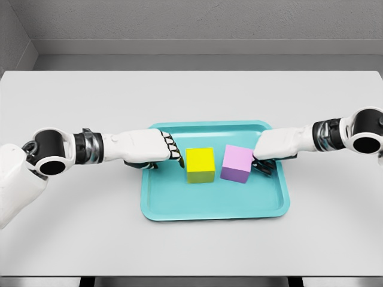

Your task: Push two cubes

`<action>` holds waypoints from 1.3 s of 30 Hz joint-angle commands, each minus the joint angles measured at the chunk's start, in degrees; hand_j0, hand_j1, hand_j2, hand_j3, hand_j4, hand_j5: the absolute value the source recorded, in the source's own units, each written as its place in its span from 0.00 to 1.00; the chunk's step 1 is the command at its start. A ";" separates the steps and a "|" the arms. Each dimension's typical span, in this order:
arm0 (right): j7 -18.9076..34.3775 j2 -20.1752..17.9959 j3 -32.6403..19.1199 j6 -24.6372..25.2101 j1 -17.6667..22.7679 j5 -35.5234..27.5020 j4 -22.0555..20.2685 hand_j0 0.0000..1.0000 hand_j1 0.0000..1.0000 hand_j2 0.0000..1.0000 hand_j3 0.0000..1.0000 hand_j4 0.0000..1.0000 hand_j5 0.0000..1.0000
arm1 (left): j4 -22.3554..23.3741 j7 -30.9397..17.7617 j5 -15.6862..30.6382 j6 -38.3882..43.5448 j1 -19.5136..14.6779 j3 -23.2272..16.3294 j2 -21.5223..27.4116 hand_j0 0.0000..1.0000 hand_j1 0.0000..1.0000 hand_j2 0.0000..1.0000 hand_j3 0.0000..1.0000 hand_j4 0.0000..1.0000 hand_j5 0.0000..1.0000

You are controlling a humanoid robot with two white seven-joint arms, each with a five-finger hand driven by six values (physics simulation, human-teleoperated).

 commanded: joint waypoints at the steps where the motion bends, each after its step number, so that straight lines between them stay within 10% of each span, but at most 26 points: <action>1: -0.55 0.41 -0.11 -0.10 -0.09 3.71 1.73 0.13 0.13 0.13 0.13 0.13 0.13 | 0.77 0.02 0.30 0.15 0.00 -0.10 -0.38 0.71 0.71 0.71 0.71 0.71 0.71; 39: -0.55 2.96 0.51 -0.10 -0.35 4.41 4.80 0.13 0.13 0.13 0.13 0.13 0.13 | 5.61 0.02 -1.20 0.15 -1.49 -0.02 -3.29 0.71 0.71 0.71 0.71 0.71 0.71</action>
